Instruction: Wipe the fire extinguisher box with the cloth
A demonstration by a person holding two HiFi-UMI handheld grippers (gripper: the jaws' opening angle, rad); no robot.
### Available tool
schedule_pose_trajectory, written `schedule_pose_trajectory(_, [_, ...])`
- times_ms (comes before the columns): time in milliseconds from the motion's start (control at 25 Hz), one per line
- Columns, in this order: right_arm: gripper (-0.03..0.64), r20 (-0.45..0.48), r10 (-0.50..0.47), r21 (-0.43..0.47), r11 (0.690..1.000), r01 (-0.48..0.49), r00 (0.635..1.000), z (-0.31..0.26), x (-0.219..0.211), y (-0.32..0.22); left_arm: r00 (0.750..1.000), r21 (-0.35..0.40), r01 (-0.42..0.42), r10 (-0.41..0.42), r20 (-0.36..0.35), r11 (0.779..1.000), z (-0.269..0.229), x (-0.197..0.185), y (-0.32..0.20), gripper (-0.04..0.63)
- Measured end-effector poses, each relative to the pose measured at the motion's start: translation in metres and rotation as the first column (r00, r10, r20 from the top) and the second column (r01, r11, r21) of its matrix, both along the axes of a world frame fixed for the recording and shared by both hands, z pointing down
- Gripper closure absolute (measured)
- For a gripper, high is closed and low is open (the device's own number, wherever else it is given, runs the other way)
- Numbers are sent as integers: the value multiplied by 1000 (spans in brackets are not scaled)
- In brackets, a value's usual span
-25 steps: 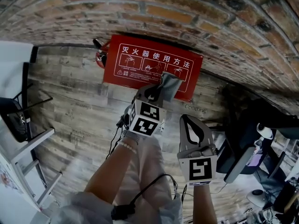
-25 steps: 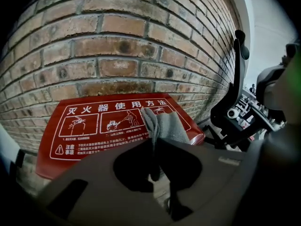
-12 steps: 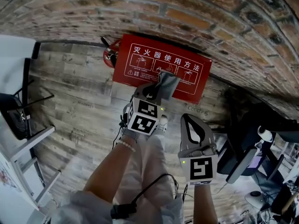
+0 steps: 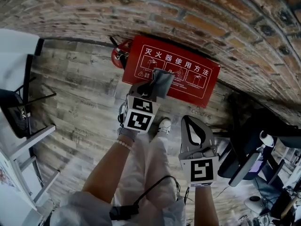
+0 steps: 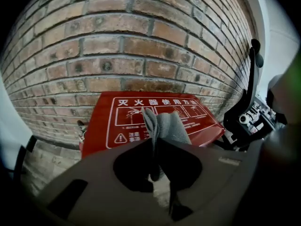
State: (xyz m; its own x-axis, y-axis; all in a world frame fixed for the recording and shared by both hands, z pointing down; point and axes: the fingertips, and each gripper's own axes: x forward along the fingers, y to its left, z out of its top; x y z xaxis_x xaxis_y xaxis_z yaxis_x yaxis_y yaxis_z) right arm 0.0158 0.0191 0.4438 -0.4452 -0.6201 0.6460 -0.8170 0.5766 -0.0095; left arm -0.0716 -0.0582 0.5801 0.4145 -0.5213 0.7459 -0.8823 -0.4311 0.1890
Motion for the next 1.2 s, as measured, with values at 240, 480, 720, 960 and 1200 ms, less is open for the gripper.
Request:
schedule_pose_trajectory(240, [607,-5,-16,-3,1000,16,1000,1,-11,0,999,15,40,-40,21,999,0,-32,-7,583])
schedule_pose_trajectory(480, [607,-13,-28,-9,1000,28,1000,4,-18,0,997,35,39,-41,59,999,-2,-55,-11,583])
schedule_pose_trajectory(720, [607,-8,-40,-7,999,40,999,4,-27,0,994,43,66,-70,87,997,-3,-81,-14,583])
schedule_pose_trajectory(960, [607,-9,-47,-7,999,47,999,2,-32,1,988,38,98,-102,120,994,-5,-105,-14,583])
schedule_pose_trajectory(1200, [607,-11,-54,-4,999,54,999,1,-34,4,984,47,109,-115,136,993,-6,-115,-14,583])
